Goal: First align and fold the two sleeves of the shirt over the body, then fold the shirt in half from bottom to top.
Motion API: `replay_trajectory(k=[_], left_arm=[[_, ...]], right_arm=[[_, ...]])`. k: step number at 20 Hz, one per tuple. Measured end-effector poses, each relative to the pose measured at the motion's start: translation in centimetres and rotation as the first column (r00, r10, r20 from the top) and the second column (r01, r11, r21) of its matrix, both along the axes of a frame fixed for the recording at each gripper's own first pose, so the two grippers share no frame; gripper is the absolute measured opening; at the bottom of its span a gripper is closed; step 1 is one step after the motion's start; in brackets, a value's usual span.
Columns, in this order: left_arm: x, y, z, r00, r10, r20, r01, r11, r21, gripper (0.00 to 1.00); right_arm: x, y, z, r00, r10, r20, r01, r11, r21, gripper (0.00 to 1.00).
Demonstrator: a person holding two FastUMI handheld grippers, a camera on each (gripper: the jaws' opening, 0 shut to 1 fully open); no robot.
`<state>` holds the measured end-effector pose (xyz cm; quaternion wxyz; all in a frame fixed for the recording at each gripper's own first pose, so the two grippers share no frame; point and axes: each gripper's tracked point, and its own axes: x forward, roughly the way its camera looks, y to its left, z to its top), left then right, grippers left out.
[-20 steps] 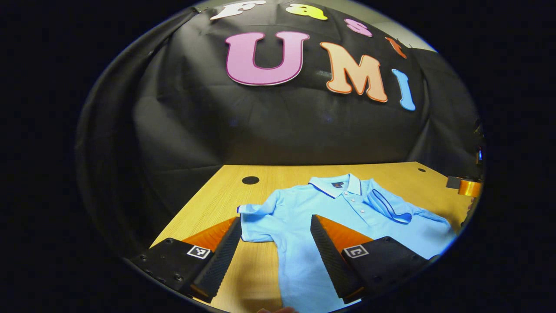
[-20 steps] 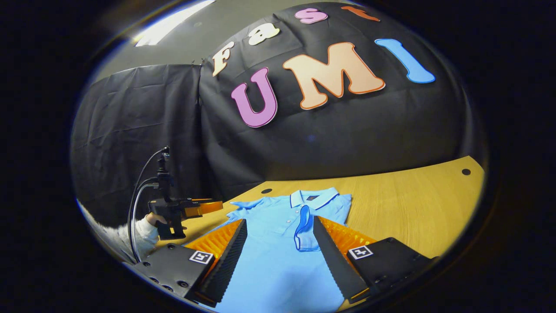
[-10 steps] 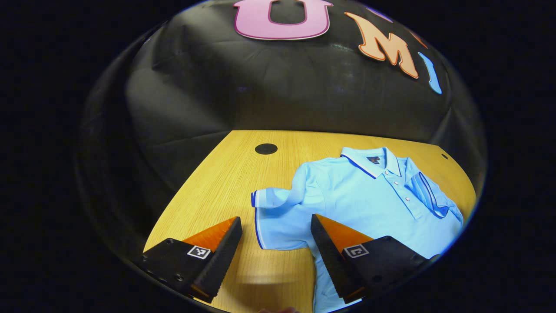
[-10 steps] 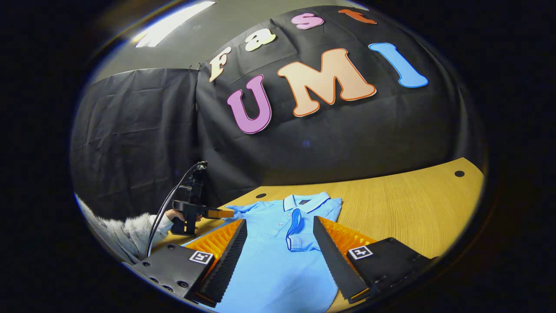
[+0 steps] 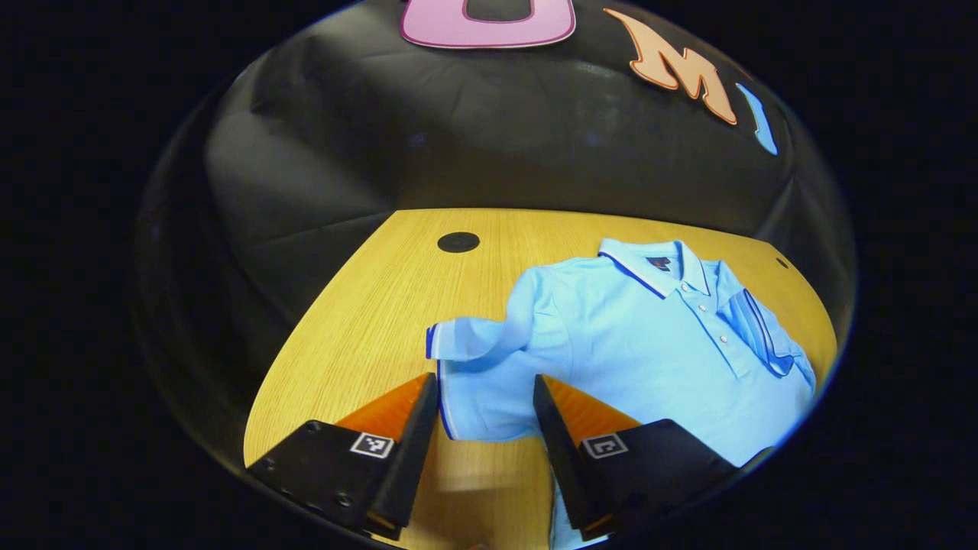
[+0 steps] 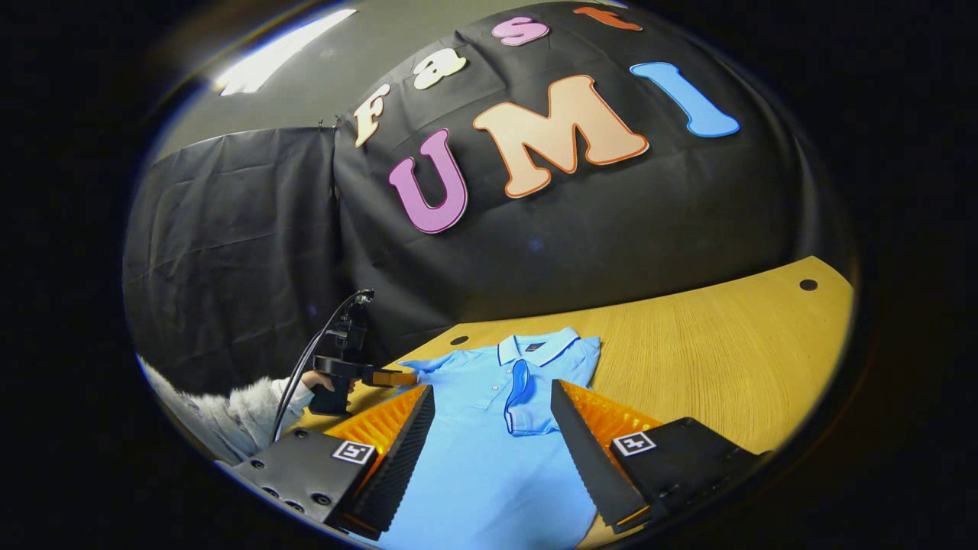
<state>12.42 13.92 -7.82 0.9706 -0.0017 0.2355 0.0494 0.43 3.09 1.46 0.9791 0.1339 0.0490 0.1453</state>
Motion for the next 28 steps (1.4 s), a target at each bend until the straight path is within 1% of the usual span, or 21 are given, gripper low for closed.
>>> replay_trajectory(k=[2, 3, 4, 5, 6, 8, 9, 13, 18, 20, 24, 26, 28], left_arm=[[0.3, -0.5, 0.0, 1.0, -0.015, 0.001, 0.015, 1.0, -0.008, 0.55], [0.4, -0.8, -0.1, 1.0, -0.024, -0.004, 0.024, 1.0, -0.008, 0.38], [0.4, -0.9, -0.3, 1.0, -0.023, -0.013, 0.023, 1.0, -0.005, 0.27], [0.2, -0.9, -0.1, 1.0, -0.023, -0.013, 0.023, 1.0, -0.006, 0.22], [0.2, -0.8, 0.0, 1.0, -0.017, -0.012, 0.017, 1.0, -0.005, 0.21], [0.3, -1.2, 0.8, 1.0, -0.014, 0.013, 0.014, 1.0, -0.017, 0.12], [0.3, -1.3, 1.3, 1.0, -0.015, 0.027, 0.016, 1.0, -0.017, 0.04], [0.4, -2.3, 4.0, 0.995, -0.04, 0.095, 0.041, 0.999, -0.008, 0.0], [0.4, -4.3, 6.3, 0.986, -0.08, 0.147, 0.079, 0.997, 0.007, 0.0], [0.0, -5.8, 7.0, 0.981, -0.109, 0.161, 0.104, 0.994, 0.035, 0.0], [-0.8, -10.6, 8.8, 0.957, -0.209, 0.201, 0.186, 0.974, 0.126, 0.0], [-0.9, -13.5, 8.8, 0.942, -0.272, 0.198, 0.238, 0.955, 0.178, 0.0], [-0.8, -16.1, 7.7, 0.932, -0.326, 0.162, 0.288, 0.933, 0.217, 0.0]], right_arm=[[0.0, -0.1, -0.1, 1.0, -0.003, 0.0, 0.003, 1.0, 0.0, 0.97], [0.0, -0.1, 0.0, 1.0, -0.002, 0.0, 0.002, 1.0, 0.0, 0.97], [-0.1, -0.1, -0.1, 1.0, -0.002, 0.001, 0.002, 1.0, -0.001, 0.97], [0.0, -0.1, -0.1, 1.0, -0.003, 0.002, 0.003, 1.0, -0.005, 0.97], [-0.1, -0.1, -0.1, 1.0, -0.004, 0.003, 0.004, 1.0, -0.009, 0.97], [-0.2, -0.1, -0.1, 1.0, -0.005, 0.003, 0.005, 1.0, -0.012, 0.97], [-0.2, -0.1, -0.1, 1.0, -0.004, 0.003, 0.004, 1.0, -0.01, 0.97], [-0.2, -0.1, 0.0, 1.0, -0.004, 0.005, 0.004, 1.0, -0.007, 0.97], [-0.2, -0.2, -0.1, 1.0, -0.007, 0.004, 0.007, 1.0, -0.007, 0.97], [-0.2, -0.3, 0.0, 1.0, -0.008, 0.003, 0.008, 1.0, -0.004, 0.97], [-0.1, -0.4, -0.3, 1.0, -0.014, -0.002, 0.014, 1.0, -0.007, 0.97], [-0.1, -0.4, -0.4, 1.0, -0.016, -0.004, 0.016, 1.0, -0.01, 0.97], [-0.2, -0.4, -0.3, 1.0, -0.017, -0.001, 0.017, 1.0, -0.014, 0.97]])
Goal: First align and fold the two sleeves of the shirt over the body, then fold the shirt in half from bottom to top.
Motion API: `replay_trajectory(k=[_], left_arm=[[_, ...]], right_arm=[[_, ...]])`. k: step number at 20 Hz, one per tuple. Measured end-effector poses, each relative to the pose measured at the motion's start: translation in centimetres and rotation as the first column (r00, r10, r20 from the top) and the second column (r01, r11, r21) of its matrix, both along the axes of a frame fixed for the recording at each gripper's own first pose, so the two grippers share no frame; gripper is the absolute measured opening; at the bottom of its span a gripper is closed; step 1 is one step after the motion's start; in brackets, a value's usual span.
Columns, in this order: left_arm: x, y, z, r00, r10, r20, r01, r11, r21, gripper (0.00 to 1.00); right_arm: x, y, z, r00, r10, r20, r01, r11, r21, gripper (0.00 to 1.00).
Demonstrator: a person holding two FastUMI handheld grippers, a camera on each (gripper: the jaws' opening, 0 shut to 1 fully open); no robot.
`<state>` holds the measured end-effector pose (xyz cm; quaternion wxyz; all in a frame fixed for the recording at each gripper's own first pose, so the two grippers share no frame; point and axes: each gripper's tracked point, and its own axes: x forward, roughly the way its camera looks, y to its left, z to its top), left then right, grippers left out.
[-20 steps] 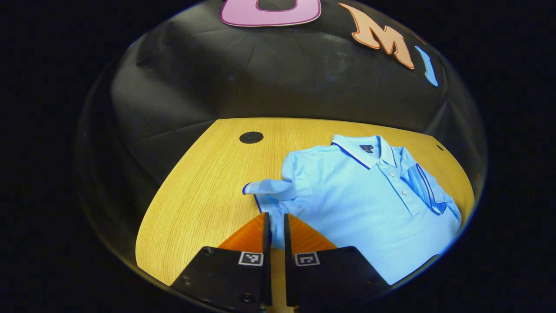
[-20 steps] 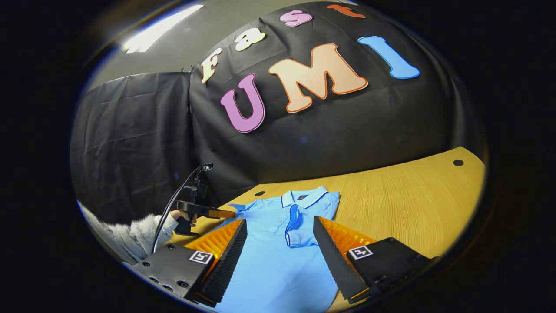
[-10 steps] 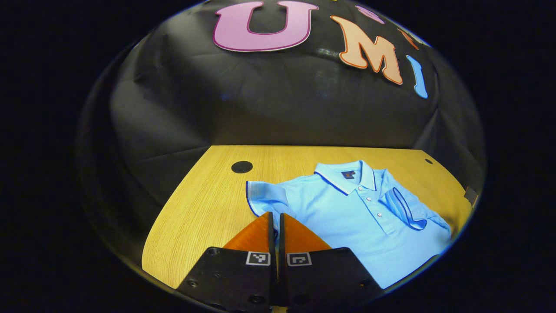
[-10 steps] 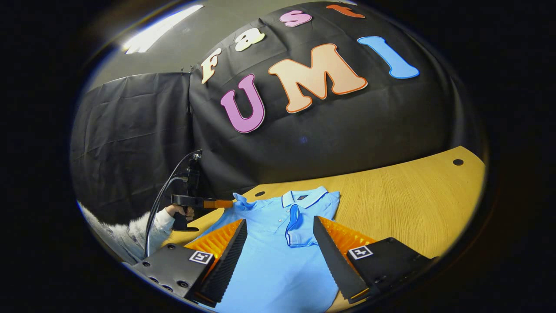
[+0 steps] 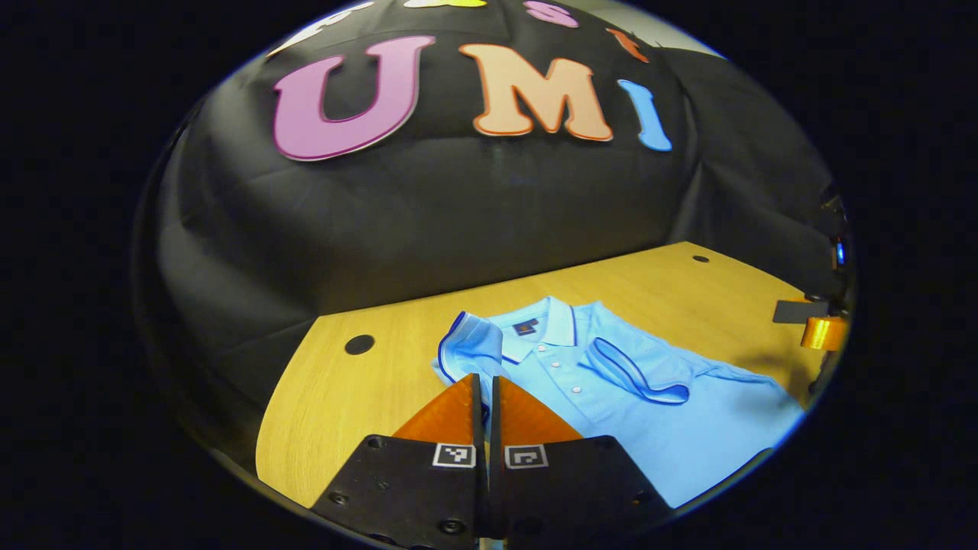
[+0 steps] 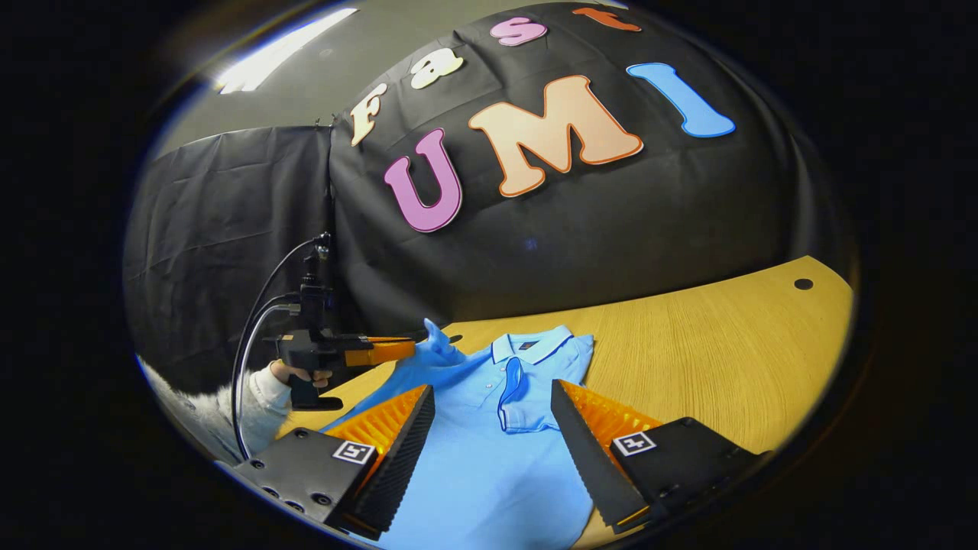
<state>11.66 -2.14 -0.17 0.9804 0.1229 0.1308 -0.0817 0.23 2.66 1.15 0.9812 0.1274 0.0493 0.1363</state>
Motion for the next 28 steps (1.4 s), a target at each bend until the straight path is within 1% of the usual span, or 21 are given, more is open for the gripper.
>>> replay_trajectory(k=[2, 3, 4, 5, 6, 7, 8, 9, 10, 11, 13, 15, 17, 19, 21, 23, 28], left_arm=[[0.2, -2.0, -1.5, 0.999, -0.027, -0.03, 0.028, 0.999, 0.043, 0.01], [0.3, -3.2, -2.1, 0.998, -0.048, -0.037, 0.05, 0.997, 0.057, 0.04], [0.2, -4.3, -2.4, 0.996, -0.077, -0.046, 0.08, 0.995, 0.065, 0.05], [-0.3, -5.3, -3.0, 0.993, -0.105, -0.052, 0.108, 0.992, 0.068, 0.05], [-0.7, -5.8, -3.1, 0.991, -0.126, -0.053, 0.13, 0.989, 0.074, 0.07], [-0.9, -5.7, -2.9, 0.991, -0.122, -0.047, 0.126, 0.988, 0.086, 0.27], [-1.5, -5.2, -2.9, 0.993, -0.102, -0.051, 0.107, 0.989, 0.1, 0.32], [-2.0, -4.4, -2.8, 0.996, -0.077, -0.048, 0.082, 0.99, 0.111, 0.53], [-2.5, -3.9, -2.5, 0.998, -0.057, -0.039, 0.061, 0.992, 0.112, 0.71], [-3.2, -3.4, -2.2, 0.999, -0.04, -0.031, 0.043, 0.994, 0.1, 0.84], [-4.9, -2.4, -2.0, 1.0, -0.008, -0.024, 0.01, 0.999, 0.053, 0.96], [-6.8, -1.1, -2.2, 0.999, 0.018, -0.029, -0.018, 1.0, 0.016, 0.96], [-9.2, 0.2, -2.2, 0.999, 0.036, -0.036, -0.036, 0.999, -0.002, 0.96], [-11.9, 0.9, -2.1, 0.999, 0.034, -0.033, -0.034, 0.999, -0.019, 0.96], [-14.7, 1.3, -2.3, 0.999, 0.03, -0.043, -0.032, 0.998, -0.047, 0.96], [-17.7, 1.4, -2.8, 0.998, 0.029, -0.054, -0.033, 0.997, -0.073, 0.96], [-24.6, 2.0, -5.8, 0.994, 0.041, -0.098, -0.052, 0.992, -0.118, 0.95]], right_arm=[[0.0, -0.1, 0.0, 1.0, -0.005, 0.005, 0.005, 1.0, -0.008, 0.97], [0.0, -0.1, 0.0, 1.0, -0.007, 0.005, 0.007, 1.0, -0.011, 0.97], [0.0, 0.0, -0.1, 1.0, -0.006, 0.003, 0.006, 1.0, -0.011, 0.97], [0.0, 0.0, -0.1, 1.0, -0.004, 0.001, 0.004, 1.0, -0.011, 0.97], [-0.1, 0.0, -0.1, 1.0, -0.003, 0.001, 0.003, 1.0, -0.011, 0.97], [-0.1, 0.0, -0.1, 1.0, -0.004, 0.001, 0.004, 1.0, -0.013, 0.97], [-0.1, 0.0, -0.2, 1.0, -0.004, 0.001, 0.004, 1.0, -0.016, 0.97], [-0.2, 0.1, -0.1, 1.0, -0.002, 0.003, 0.002, 1.0, -0.018, 0.97], [-0.3, 0.2, -0.2, 1.0, 0.001, 0.005, -0.001, 1.0, -0.019, 0.97], [-0.4, 0.3, -0.2, 1.0, 0.006, 0.007, -0.006, 1.0, -0.02, 0.97], [-0.6, 0.6, -0.4, 1.0, 0.013, 0.007, -0.013, 1.0, -0.025, 0.97], [-1.1, 0.7, -0.7, 1.0, 0.024, -0.004, -0.024, 0.999, -0.038, 0.97], [-1.8, 0.8, -1.6, 0.999, 0.028, -0.032, -0.03, 0.998, -0.064, 0.97], [-3.1, 1.1, -2.3, 0.998, 0.026, -0.055, -0.032, 0.994, -0.103, 0.97], [-4.7, 1.4, -2.8, 0.997, 0.018, -0.071, -0.027, 0.991, -0.131, 0.97], [-6.6, 1.8, -3.3, 0.996, 0.018, -0.088, -0.029, 0.99, -0.135, 0.97], [-12.2, 2.3, -7.3, 0.986, -0.024, -0.165, -0.006, 0.984, -0.18, 0.97]])
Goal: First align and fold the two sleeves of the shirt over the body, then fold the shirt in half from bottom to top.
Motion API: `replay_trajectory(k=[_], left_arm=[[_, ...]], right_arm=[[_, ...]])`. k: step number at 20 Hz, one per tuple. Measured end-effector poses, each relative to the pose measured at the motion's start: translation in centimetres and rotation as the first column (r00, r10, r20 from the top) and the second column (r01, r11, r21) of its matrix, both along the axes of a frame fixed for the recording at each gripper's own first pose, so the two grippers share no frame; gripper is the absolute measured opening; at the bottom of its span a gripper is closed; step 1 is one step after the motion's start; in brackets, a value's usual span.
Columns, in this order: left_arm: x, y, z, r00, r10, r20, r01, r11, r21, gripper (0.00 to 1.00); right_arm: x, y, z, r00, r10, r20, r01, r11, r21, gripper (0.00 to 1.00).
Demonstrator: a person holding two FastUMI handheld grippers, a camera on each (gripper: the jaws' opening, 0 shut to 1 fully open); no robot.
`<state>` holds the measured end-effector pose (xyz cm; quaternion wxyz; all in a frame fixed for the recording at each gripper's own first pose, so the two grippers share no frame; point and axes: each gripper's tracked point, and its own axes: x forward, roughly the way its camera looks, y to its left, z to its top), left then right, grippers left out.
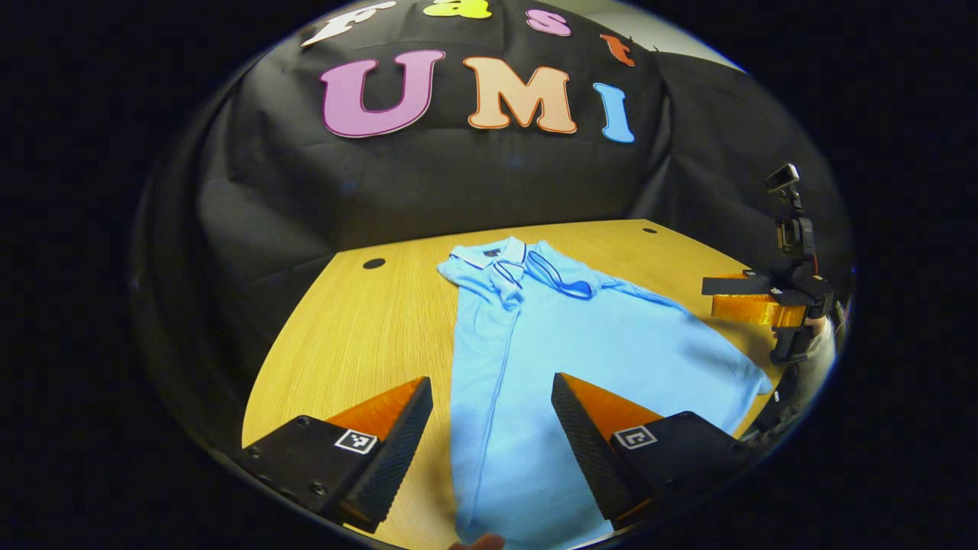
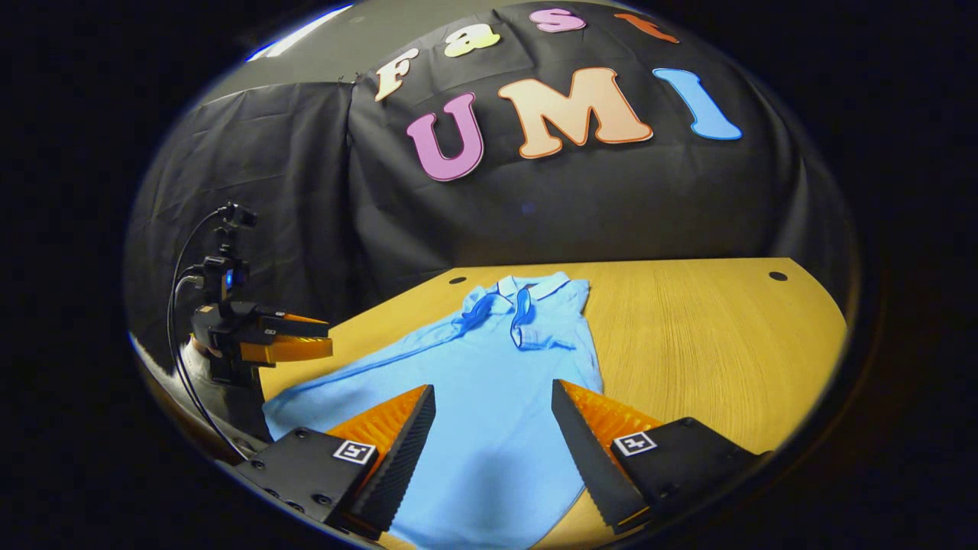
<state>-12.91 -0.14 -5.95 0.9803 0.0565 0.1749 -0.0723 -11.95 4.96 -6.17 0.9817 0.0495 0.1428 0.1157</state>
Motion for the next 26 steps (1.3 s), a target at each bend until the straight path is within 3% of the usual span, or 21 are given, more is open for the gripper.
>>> replay_trajectory(k=[9, 13, 22, 24, 26], left_arm=[[-7.3, 0.6, -5.6, 0.996, 0.046, -0.08, -0.049, 0.998, -0.041, 0.96], [-8.0, 0.2, -7.0, 0.993, 0.046, -0.105, -0.049, 0.998, -0.028, 0.96], [-8.2, -0.2, -7.5, 0.994, 0.074, -0.084, -0.077, 0.997, -0.032, 0.97], [-7.9, -0.4, -7.5, 0.994, 0.08, -0.073, -0.084, 0.996, -0.041, 0.92], [-7.4, -1.2, -7.5, 0.996, 0.067, -0.058, -0.07, 0.996, -0.055, 0.73]], right_arm=[[-7.0, 0.0, -5.2, 0.99, -0.06, -0.129, 0.045, 0.992, -0.118, 0.97], [-7.9, -0.2, -6.7, 0.983, -0.07, -0.172, 0.048, 0.99, -0.132, 0.97], [-7.6, 0.4, -7.0, 0.984, -0.081, -0.158, 0.06, 0.989, -0.134, 0.97], [-7.7, 0.5, -7.1, 0.984, -0.081, -0.16, 0.056, 0.986, -0.158, 0.95], [-7.6, 0.6, -7.1, 0.985, -0.077, -0.156, 0.051, 0.985, -0.163, 0.83]])
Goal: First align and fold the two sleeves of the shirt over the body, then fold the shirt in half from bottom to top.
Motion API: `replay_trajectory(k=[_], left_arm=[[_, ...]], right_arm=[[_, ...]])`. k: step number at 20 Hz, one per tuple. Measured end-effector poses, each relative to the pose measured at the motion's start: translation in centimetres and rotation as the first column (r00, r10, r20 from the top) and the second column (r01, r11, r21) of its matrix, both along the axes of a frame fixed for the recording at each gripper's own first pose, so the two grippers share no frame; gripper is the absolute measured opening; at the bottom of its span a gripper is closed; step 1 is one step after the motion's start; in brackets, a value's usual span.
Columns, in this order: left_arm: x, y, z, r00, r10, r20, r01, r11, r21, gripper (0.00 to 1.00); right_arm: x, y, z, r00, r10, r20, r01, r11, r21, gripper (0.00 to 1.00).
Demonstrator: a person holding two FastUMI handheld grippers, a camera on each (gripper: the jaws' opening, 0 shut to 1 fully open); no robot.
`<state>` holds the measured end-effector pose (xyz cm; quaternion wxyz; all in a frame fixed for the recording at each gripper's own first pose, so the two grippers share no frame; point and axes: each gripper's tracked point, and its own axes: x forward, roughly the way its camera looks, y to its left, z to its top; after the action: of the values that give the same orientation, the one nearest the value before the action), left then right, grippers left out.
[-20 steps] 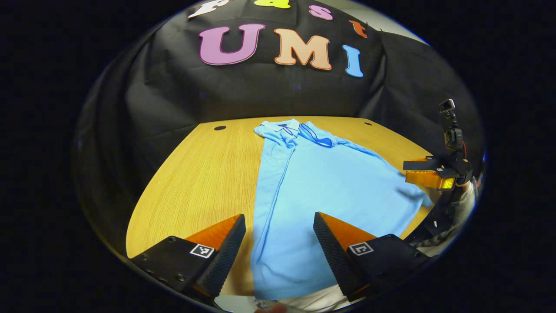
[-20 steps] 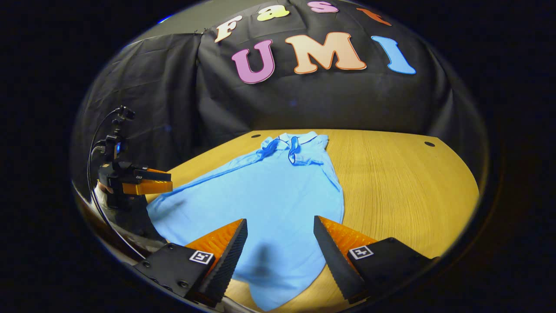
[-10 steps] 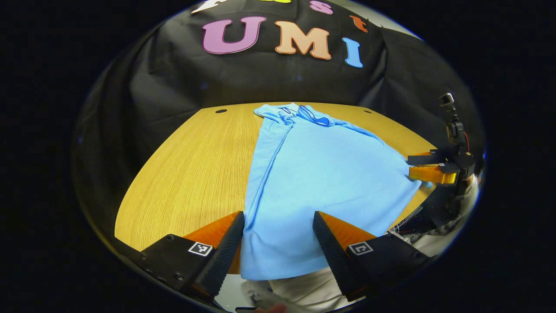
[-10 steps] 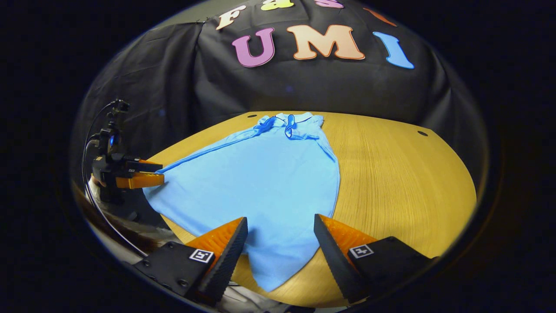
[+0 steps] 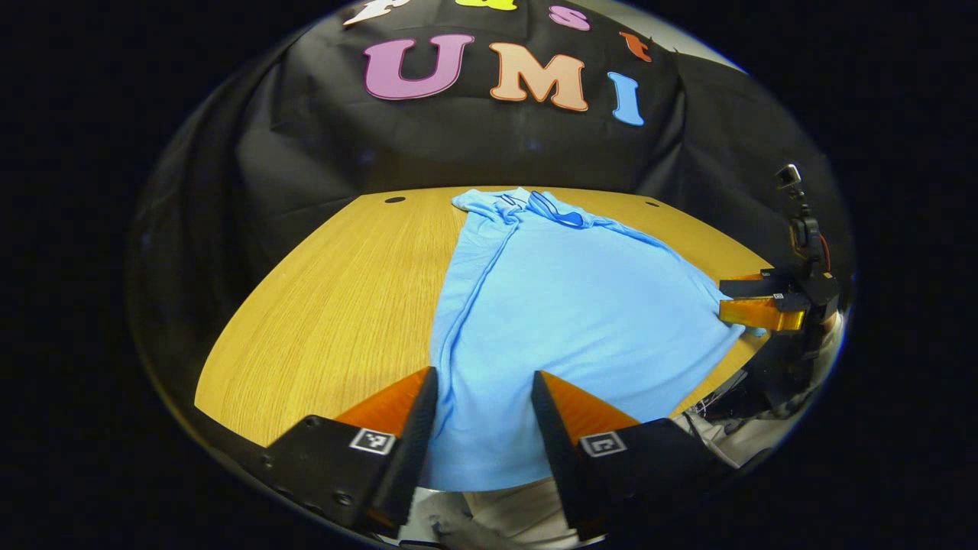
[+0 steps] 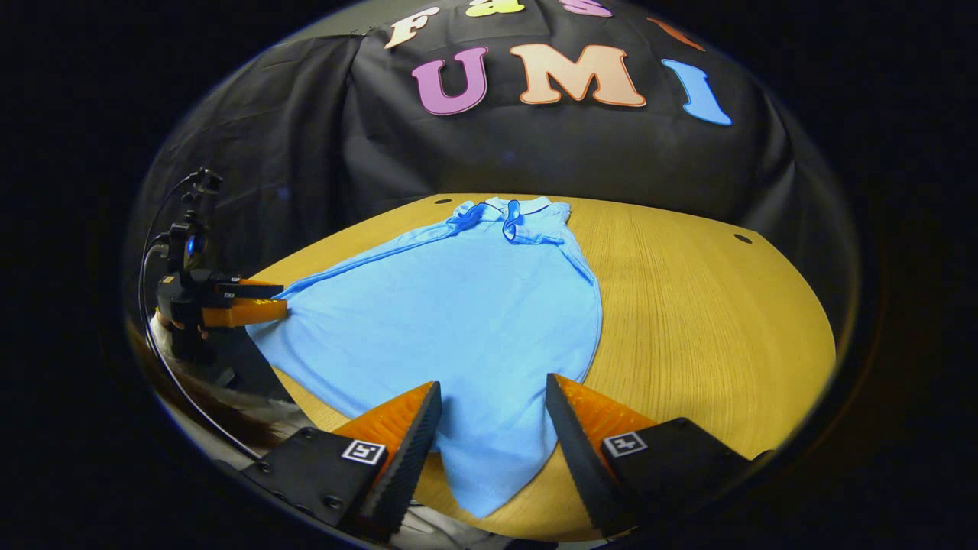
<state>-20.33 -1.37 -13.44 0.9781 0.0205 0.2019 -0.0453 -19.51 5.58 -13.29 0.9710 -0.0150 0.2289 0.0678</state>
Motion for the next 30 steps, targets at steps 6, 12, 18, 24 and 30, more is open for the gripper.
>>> replay_trajectory(k=[6, 12, 18, 24, 30], left_arm=[[0.5, -1.3, 0.0, 0.999, -0.05, 0.019, 0.05, 0.999, -0.002, 0.07], [0.5, -1.2, 0.5, 0.998, -0.053, 0.033, 0.053, 0.999, -0.006, 0.03], [1.7, -1.3, 4.2, 0.991, -0.052, 0.124, 0.058, 0.997, -0.042, 0.0], [4.8, -0.9, 8.1, 0.978, -0.047, 0.204, 0.063, 0.995, -0.072, 0.0], [9.6, -0.1, 11.2, 0.969, -0.036, 0.244, 0.058, 0.995, -0.087, 0.0]], right_arm=[[0.4, 0.9, -0.4, 1.0, 0.012, -0.018, -0.01, 0.996, 0.092, 0.12], [0.5, 1.0, 0.2, 1.0, -0.009, -0.008, 0.01, 0.995, 0.103, 0.03], [1.8, 0.5, 3.5, 0.996, -0.04, 0.084, 0.03, 0.992, 0.124, 0.02], [4.6, 0.1, 6.2, 0.988, -0.053, 0.147, 0.035, 0.992, 0.118, 0.03], [9.2, -0.9, 8.2, 0.981, -0.067, 0.183, 0.056, 0.996, 0.068, 0.03]])
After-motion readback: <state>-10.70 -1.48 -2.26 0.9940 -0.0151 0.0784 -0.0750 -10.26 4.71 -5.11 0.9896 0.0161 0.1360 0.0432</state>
